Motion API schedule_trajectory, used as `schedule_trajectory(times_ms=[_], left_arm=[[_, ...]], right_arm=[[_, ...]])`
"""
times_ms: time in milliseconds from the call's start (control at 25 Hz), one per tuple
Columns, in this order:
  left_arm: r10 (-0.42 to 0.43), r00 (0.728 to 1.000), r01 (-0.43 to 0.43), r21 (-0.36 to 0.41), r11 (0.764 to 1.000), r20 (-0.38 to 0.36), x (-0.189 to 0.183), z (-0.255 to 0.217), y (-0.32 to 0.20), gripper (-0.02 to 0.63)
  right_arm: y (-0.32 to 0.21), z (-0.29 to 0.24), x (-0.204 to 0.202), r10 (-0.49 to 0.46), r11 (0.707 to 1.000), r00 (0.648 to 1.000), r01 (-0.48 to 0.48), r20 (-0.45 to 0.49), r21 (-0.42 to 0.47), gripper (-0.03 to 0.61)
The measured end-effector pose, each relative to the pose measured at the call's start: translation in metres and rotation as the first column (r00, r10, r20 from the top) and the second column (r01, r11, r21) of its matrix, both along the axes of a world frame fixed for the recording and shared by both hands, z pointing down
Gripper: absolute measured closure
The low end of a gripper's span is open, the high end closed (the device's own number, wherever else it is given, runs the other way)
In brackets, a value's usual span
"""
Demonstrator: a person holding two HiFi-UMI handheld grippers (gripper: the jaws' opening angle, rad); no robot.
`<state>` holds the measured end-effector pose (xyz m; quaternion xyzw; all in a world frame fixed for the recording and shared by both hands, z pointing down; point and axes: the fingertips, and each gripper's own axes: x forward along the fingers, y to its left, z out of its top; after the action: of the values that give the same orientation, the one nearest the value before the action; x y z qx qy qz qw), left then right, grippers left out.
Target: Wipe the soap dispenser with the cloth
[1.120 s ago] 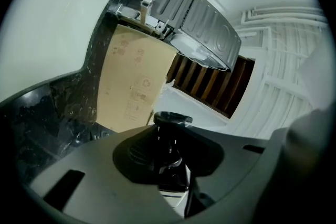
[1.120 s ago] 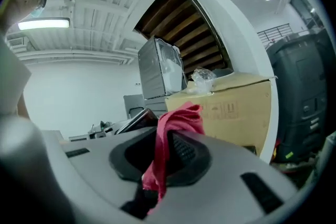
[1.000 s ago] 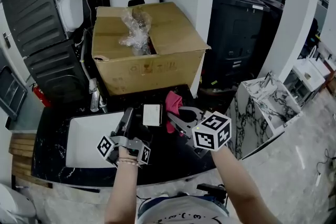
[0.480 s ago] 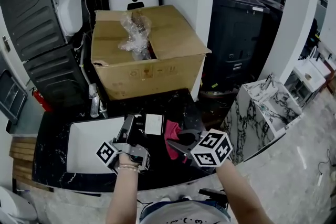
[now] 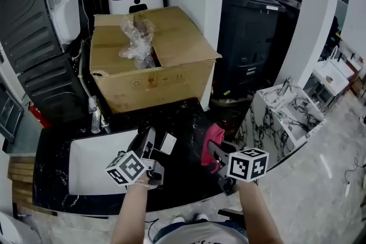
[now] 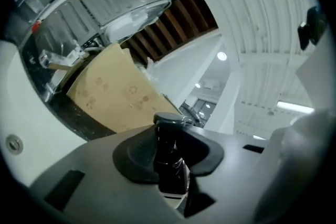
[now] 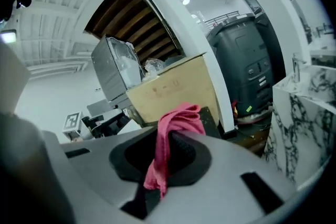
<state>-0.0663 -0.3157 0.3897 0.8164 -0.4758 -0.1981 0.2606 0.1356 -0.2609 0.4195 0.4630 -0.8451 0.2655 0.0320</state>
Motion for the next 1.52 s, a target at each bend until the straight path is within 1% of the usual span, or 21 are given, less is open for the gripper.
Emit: schedule_trajectory(times_ms=[40, 80, 120, 160, 240, 360, 440, 520, 640, 800, 840, 880, 960, 1080, 1200, 1240, 1320, 1360, 1400, 1440, 1520], left_arm=[[0.037, 0.996, -0.039, 0.029, 0.999, 0.076, 0.011, 0.001, -0.002, 0.506], [0.080, 0.984, -0.089, 0.052, 0.995, 0.159, 0.025, 0.002, -0.004, 0.506], [0.119, 0.964, -0.137, 0.060, 0.989, 0.239, 0.039, 0.006, -0.006, 0.508], [0.146, 0.941, -0.170, 0.052, 0.984, 0.306, 0.052, 0.011, -0.010, 0.508], [0.161, 0.906, -0.176, 0.002, 0.984, 0.391, 0.071, 0.025, -0.019, 0.509], [0.163, 0.878, -0.149, -0.067, 0.987, 0.449, 0.095, 0.048, -0.031, 0.509], [0.180, 0.862, -0.159, -0.085, 0.984, 0.474, 0.109, 0.061, -0.036, 0.509], [0.183, 0.855, -0.158, -0.093, 0.983, 0.485, 0.118, 0.070, -0.038, 0.509], [0.166, 0.846, -0.150, -0.073, 0.986, 0.507, 0.129, 0.074, -0.039, 0.505], [0.182, 0.792, -0.204, -0.028, 0.979, 0.583, 0.145, 0.077, -0.031, 0.493], [0.180, 0.784, -0.211, -0.018, 0.977, 0.594, 0.145, 0.075, -0.028, 0.427], [0.173, 0.782, -0.212, -0.005, 0.977, 0.599, 0.143, 0.071, -0.025, 0.362], [0.138, 0.790, -0.193, 0.030, 0.981, 0.598, 0.129, 0.060, -0.018, 0.339], [0.053, 0.824, -0.108, 0.065, 0.992, 0.564, 0.088, 0.047, 0.000, 0.333], [-0.054, 0.869, 0.016, 0.082, 0.996, 0.492, 0.039, 0.037, 0.025, 0.334], [-0.083, 0.878, 0.048, 0.087, 0.995, 0.472, 0.025, 0.035, 0.035, 0.334], [-0.112, 0.887, 0.077, 0.095, 0.993, 0.448, 0.007, 0.034, 0.057, 0.334], [-0.124, 0.886, 0.091, 0.097, 0.991, 0.447, 0.000, 0.035, 0.068, 0.346], [-0.147, 0.880, 0.114, 0.098, 0.989, 0.452, -0.008, 0.036, 0.078, 0.512], [-0.171, 0.869, 0.140, 0.101, 0.985, 0.464, -0.016, 0.037, 0.087, 0.601], [-0.200, 0.840, 0.166, 0.113, 0.980, 0.505, -0.026, 0.038, 0.101, 0.601]], right_arm=[[0.002, 0.000, 0.003, 0.004, 1.000, 1.000, -0.004, 0.005, -0.001, 0.528], [0.005, 0.002, 0.005, 0.005, 1.000, 1.000, -0.005, 0.004, -0.003, 0.528], [0.007, 0.003, 0.007, 0.005, 1.000, 1.000, -0.005, -0.003, -0.005, 0.528], [0.008, 0.005, 0.009, 0.007, 1.000, 1.000, -0.007, -0.009, -0.009, 0.528], [0.012, 0.009, 0.014, 0.019, 1.000, 1.000, -0.019, -0.016, -0.018, 0.528], [0.018, 0.017, 0.023, 0.037, 0.998, 0.999, -0.038, -0.023, -0.040, 0.528], [0.023, 0.022, 0.030, 0.050, 0.997, 0.998, -0.052, -0.035, -0.053, 0.528], [0.027, 0.026, 0.037, 0.065, 0.996, 0.997, -0.068, -0.040, -0.062, 0.528], [0.031, 0.030, 0.045, 0.080, 0.994, 0.996, -0.083, -0.041, -0.076, 0.528], [0.037, 0.031, 0.046, 0.077, 0.993, 0.997, -0.079, -0.024, -0.085, 0.528], [0.038, 0.030, 0.045, 0.071, 0.994, 0.997, -0.072, -0.018, -0.080, 0.528], [0.038, 0.028, 0.043, 0.064, 0.995, 0.998, -0.064, -0.012, -0.070, 0.528], [0.038, 0.022, 0.039, 0.046, 0.998, 0.999, -0.046, -0.007, -0.036, 0.528], [0.035, 0.013, 0.032, 0.020, 0.999, 1.000, -0.019, -0.017, 0.028, 0.528], [0.033, 0.007, 0.027, -0.011, 0.996, 0.999, 0.014, -0.044, 0.083, 0.528], [0.033, 0.006, 0.026, -0.024, 0.995, 0.998, 0.028, -0.050, 0.098, 0.528], [0.032, 0.005, 0.022, -0.051, 0.991, 0.998, 0.057, -0.048, 0.119, 0.528], [0.032, 0.005, 0.020, -0.063, 0.990, 0.997, 0.068, -0.042, 0.124, 0.528], [0.031, 0.005, 0.017, -0.073, 0.989, 0.997, 0.077, -0.036, 0.128, 0.528], [0.031, 0.006, 0.015, -0.080, 0.988, 0.996, 0.083, -0.031, 0.131, 0.528], [0.033, 0.005, 0.008, -0.094, 0.986, 0.995, 0.097, -0.032, 0.137, 0.528]])
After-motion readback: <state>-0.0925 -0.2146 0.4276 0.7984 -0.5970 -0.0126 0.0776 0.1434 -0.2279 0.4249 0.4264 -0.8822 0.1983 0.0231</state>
